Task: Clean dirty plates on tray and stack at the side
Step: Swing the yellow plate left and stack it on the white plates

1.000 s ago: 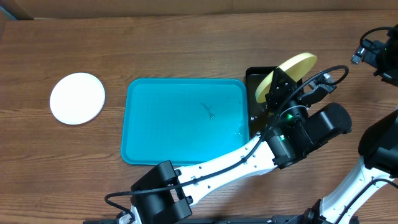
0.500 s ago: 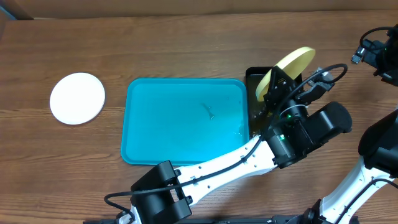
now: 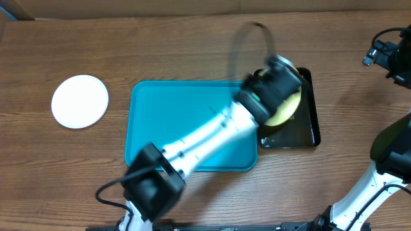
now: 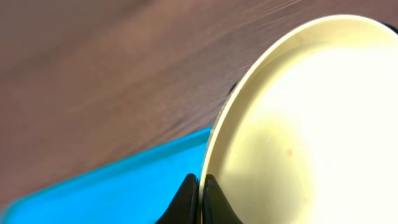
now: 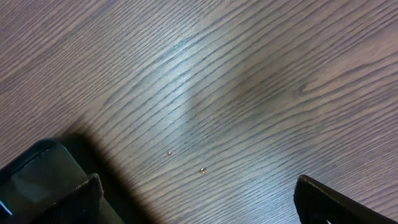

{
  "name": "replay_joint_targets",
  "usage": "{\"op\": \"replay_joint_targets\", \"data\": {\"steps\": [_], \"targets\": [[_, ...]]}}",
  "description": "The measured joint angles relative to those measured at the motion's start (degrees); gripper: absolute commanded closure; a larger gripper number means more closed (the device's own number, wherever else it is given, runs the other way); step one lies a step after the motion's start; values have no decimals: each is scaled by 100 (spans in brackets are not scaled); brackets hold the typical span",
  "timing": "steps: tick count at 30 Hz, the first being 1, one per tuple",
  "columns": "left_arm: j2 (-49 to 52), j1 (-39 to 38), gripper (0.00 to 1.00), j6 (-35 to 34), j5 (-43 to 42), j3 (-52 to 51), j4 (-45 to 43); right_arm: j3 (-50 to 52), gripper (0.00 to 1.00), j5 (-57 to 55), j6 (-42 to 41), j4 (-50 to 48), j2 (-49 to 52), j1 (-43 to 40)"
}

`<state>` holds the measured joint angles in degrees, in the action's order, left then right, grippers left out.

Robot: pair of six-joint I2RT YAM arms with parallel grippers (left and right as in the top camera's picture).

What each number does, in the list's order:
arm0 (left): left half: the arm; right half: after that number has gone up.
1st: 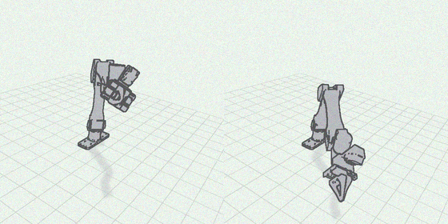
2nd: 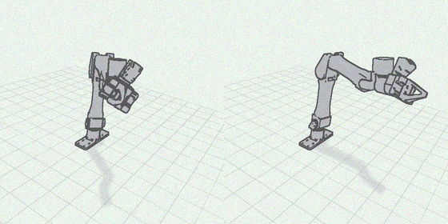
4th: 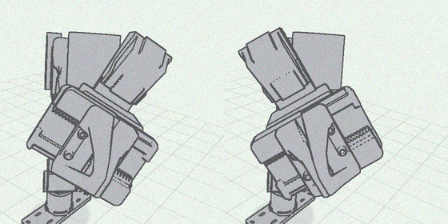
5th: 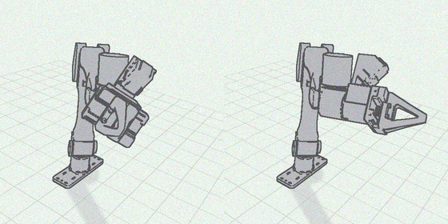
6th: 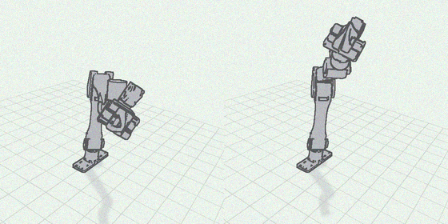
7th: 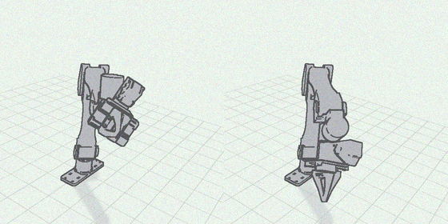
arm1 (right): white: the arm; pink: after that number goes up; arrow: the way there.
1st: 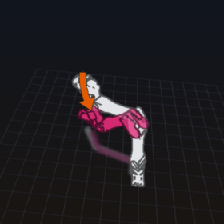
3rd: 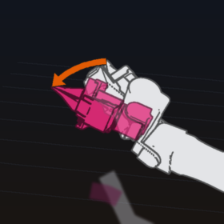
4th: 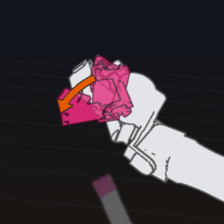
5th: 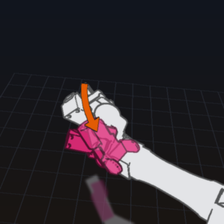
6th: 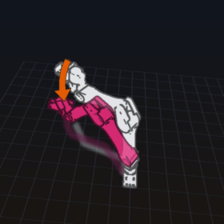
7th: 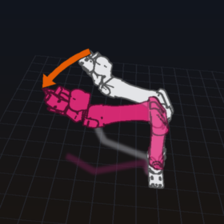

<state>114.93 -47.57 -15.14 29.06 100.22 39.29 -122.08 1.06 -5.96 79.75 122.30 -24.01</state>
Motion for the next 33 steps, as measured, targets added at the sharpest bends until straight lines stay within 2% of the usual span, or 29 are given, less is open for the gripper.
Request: {"op": "replay_joint_targets", "data": {"steps": [6,7,9,12,16,20,28,33], "targets": [[-2,2065,96,-557,-3497,2,186,0,0,0,-2,0,0,0],[-2,2210,96,-584,-3711,2,260,0,0,-2,0,-2,0,0],[-2,2938,96,-658,-4341,2,710,0,0,0,-2,-4,0,0],[-2,3932,95,-734,-4843,4,1449,0,0,0,-2,-4,0,0],[-2,5187,96,-743,-4990,7,2356,0,0,0,0,-4,0,0],[-2,6266,96,-743,-4725,7,2765,0,0,0,-2,-2,0,0],[-7,7700,96,-898,-3805,-195,2651,0,0,0,-2,0,0,0],[-7,8115,96,-986,-3388,-621,2249,0,0,0,0,-2,0,0]]}}
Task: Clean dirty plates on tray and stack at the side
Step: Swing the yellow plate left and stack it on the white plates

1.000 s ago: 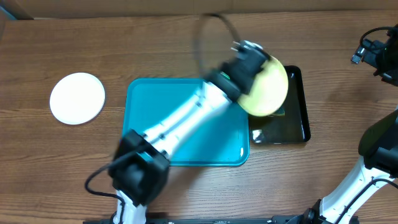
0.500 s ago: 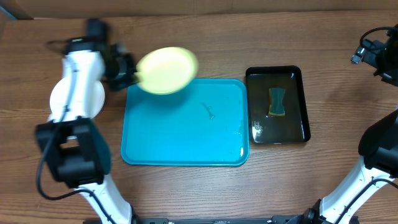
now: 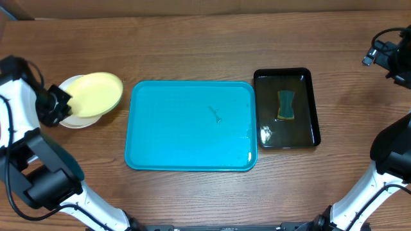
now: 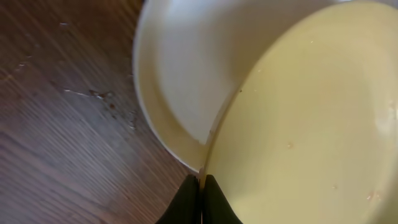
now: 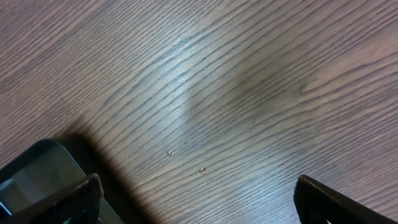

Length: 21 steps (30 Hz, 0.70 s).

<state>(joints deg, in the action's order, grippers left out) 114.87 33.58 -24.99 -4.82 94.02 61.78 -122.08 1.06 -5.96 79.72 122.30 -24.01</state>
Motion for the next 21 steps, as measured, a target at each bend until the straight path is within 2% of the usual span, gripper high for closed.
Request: {"op": "replay_joint_targets", "data": {"steps": [6,9,10,11,13,14,18,21], "targets": [[0,107,95,-22,334,-472,-564,0,0,2,-2,-2,0,0],[0,107,89,-26,402,-535,-750,0,0,0,-2,0,0,0],[0,107,78,-28,411,-535,-793,0,0,-2,-2,2,0,0],[0,107,56,-15,431,-535,-839,0,0,0,-2,0,0,0],[0,107,5,-48,448,-538,-885,0,0,0,-2,0,0,0],[0,107,0,-52,448,-538,-892,0,0,2,-2,2,0,0],[0,107,0,-57,433,-538,-887,0,0,0,-2,0,0,0],[0,107,0,4,94,-538,-870,0,0,0,-2,0,0,0]]}}
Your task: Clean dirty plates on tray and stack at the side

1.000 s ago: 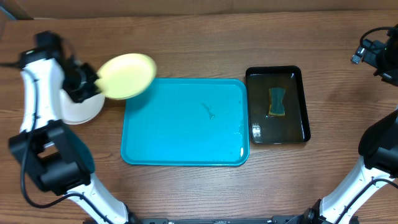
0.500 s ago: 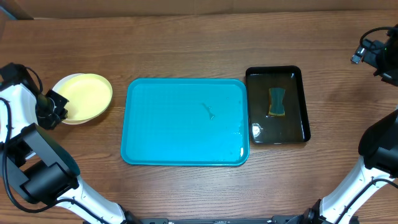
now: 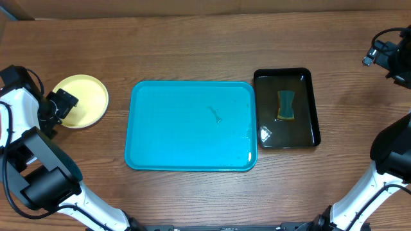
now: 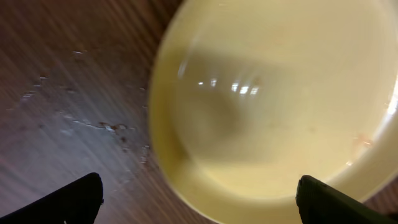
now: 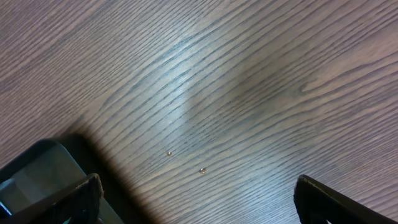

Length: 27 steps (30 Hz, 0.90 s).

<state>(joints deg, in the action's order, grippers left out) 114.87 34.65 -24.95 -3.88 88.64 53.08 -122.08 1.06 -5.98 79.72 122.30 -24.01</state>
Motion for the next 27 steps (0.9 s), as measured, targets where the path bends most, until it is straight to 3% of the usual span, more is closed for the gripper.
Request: {"op": "replay_joint_targets", "data": {"steps": [7,11,18,27], "targets": [[0,-33,0,629,-2096,0,-184,0,0,0,0,0,0,0],[0,-142,0,758,-2551,0,-208,0,0,0,-2,0,0,0],[0,-308,0,850,-2564,0,-210,0,0,0,0,2,0,0],[0,-308,0,866,-1720,0,-208,0,0,0,2,2,0,0]]}}
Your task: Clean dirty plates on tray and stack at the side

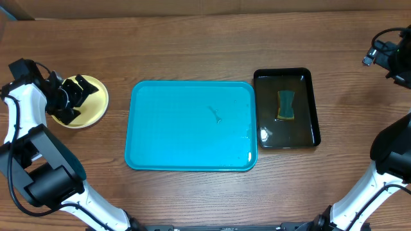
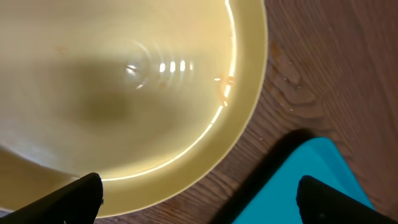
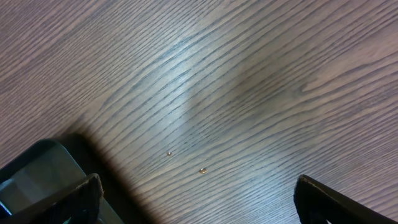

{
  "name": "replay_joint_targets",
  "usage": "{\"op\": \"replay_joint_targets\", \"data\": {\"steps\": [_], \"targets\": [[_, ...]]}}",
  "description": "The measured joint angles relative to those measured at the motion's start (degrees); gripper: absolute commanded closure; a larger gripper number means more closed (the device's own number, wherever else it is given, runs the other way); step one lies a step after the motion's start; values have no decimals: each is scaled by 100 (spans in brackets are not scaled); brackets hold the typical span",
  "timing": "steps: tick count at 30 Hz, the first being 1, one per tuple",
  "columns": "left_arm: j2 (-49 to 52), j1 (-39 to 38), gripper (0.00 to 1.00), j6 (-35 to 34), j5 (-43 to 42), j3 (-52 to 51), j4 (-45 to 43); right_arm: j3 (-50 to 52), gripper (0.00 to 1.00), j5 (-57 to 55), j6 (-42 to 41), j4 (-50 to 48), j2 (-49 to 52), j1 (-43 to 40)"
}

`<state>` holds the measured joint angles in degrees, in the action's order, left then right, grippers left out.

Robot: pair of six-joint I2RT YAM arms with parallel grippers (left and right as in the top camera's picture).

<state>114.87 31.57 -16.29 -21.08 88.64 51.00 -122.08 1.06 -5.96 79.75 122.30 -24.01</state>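
Observation:
A pale yellow plate lies flat on the table at the far left; no other plate shows. My left gripper hovers open over the plate's upper half, holding nothing. The left wrist view shows the yellow plate filling the upper left, and my left gripper spread wide above its rim and the wood. The teal tray in the middle carries no plates, only a small smear. My right gripper is open over bare wood at the far right edge.
A black basin of water with a green-and-yellow sponge stands against the tray's right side. A corner of the tray lies close to the left gripper. A corner of the basin shows under the right wrist.
My left gripper was open at the plate's left edge. It now hangs over the plate's upper part, turned toward the tray. The plate and right arm have not moved.
My left gripper first held the yellow plate by its rim over the black basin. Then it held it tilted above a white plate at the far left. Then the yellow plate lay flat on the white one, released, and the gripper now hovers open over it.

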Motion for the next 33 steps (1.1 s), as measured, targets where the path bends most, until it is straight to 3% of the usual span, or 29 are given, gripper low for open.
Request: {"op": "replay_joint_targets", "data": {"steps": [11,22,27,33], "targets": [[0,0,0,2,295,0,-2,2,0,0,-2,-2,-221,0],[0,0,0,2,319,0,-2,4,0,-4,-2,-13,-2929,136],[0,0,0,2,334,0,-2,-4,0,0,-2,-13,-4124,833],[0,0,0,2,337,0,-2,-4,0,20,-4,7,-5377,2422]]}}
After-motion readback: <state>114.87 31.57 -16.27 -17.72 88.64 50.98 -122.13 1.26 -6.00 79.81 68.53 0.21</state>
